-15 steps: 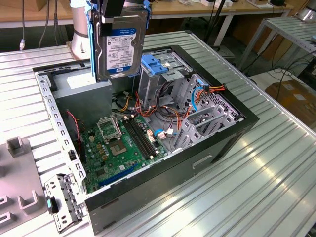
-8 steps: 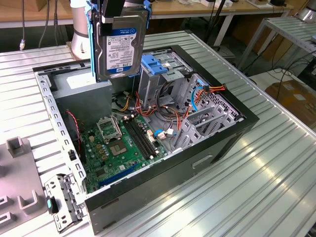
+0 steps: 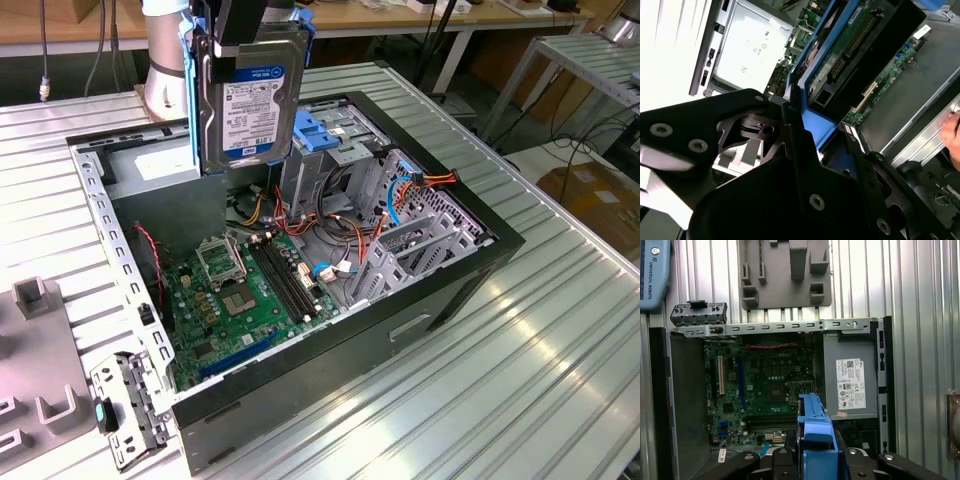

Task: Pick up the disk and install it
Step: 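Insert the disk into the insertion slot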

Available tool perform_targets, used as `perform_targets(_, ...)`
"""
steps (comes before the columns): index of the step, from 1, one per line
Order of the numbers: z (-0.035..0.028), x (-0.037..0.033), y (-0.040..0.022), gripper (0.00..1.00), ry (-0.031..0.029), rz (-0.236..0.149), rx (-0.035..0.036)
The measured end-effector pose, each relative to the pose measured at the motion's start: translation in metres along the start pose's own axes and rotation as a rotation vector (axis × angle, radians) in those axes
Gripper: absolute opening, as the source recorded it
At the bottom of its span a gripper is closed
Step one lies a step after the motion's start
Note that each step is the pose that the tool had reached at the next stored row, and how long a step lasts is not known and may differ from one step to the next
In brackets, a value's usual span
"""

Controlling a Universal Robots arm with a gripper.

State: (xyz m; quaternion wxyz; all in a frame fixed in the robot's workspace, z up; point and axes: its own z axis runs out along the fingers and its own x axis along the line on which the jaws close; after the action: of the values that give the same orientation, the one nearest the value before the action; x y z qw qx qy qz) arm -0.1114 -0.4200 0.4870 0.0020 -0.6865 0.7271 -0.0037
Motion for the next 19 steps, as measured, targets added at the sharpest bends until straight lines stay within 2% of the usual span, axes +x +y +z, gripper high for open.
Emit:
perform_targets(9, 0.0001, 0.0384, -0.0022, 0.37, 0.0, 0.0, 0.0001)
perform_targets(11, 0.0001, 0.0427, -0.0025, 0.37, 0.0, 0.0, 0.0)
perform_targets(14, 0.0001, 0.0542, -0.0031, 0.37, 0.0, 0.0, 0.0)
perform_targets(17, 0.0002, 0.0587, -0.0033, 0.37, 0.0, 0.0, 0.0001)
perform_targets(19, 0.0002, 0.0587, -0.0034, 0.37, 0.0, 0.0, 0.0)
